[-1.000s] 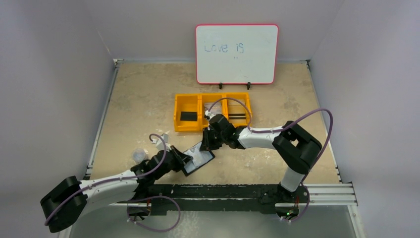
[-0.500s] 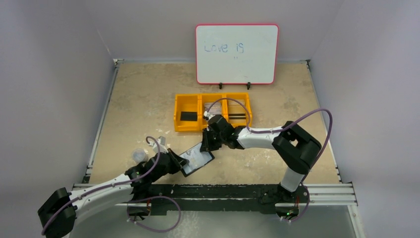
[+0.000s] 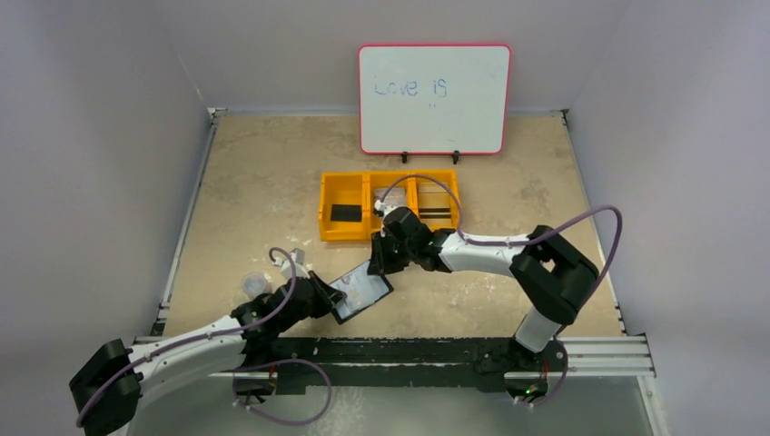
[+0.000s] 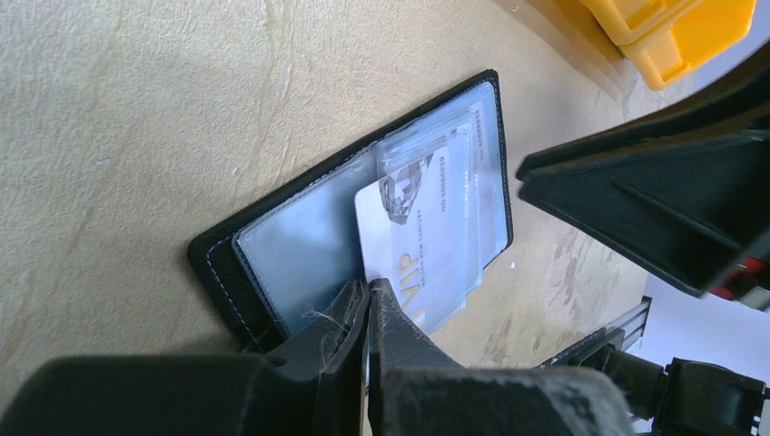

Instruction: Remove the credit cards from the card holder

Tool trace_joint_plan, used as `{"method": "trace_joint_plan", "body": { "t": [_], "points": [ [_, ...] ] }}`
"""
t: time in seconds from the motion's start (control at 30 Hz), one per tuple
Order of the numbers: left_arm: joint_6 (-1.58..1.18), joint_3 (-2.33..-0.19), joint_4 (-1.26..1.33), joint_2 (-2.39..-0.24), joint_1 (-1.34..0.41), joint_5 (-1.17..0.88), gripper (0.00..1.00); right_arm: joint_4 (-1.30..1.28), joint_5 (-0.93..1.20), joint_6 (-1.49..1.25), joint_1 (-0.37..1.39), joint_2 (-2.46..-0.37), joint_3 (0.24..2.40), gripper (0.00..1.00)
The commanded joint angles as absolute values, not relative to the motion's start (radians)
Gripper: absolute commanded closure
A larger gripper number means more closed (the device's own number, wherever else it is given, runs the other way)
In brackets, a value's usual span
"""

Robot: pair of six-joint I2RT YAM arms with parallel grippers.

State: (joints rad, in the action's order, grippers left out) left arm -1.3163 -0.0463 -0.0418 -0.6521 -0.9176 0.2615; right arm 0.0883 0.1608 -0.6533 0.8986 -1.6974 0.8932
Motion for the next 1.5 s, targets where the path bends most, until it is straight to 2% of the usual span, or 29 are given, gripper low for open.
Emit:
{"method": "trace_joint_plan", "body": {
  "t": [0.0,0.07,0.17,0.33,0.43,0.6,1.27,1.47],
  "points": [
    [-1.278,-0.065,-0.044,-0.689,-0.92,0.297,1.0,0.142,0.21,-0.616,0.919,-1.609,0.88,0.72],
    [-1.278,-0.069,-0.03,-0.717,-0.919,0.301,1.0,0.182,0.241,-0.605,0.94,-1.621,0.875,0.71],
    [-1.276,-0.072,-0.002,-0.747,-0.92,0.297,1.0,0.236,0.338,-0.601,0.953,-1.698,0.891,0.75],
    [-1.275,-0.079,0.003,-0.759,-0.92,0.291,1.0,0.152,0.256,-0.641,0.958,-1.777,0.917,0.83],
    [-1.275,-0.078,-0.03,-0.741,-0.92,0.295,1.0,0.109,0.157,-0.638,0.958,-1.771,0.912,0.84],
    [-1.278,-0.078,-0.103,-0.697,-0.92,0.308,1.0,0.056,0.134,-0.647,0.958,-1.797,0.907,0.84],
    [-1.263,-0.128,-0.315,-0.613,-0.92,0.36,1.0,0.023,0.114,-0.68,0.957,-1.845,0.932,0.84],
    [-1.265,-0.113,-0.309,-0.552,-0.92,0.354,1.0,0.021,0.118,-0.66,0.957,-1.83,0.94,0.83]
  ]
}}
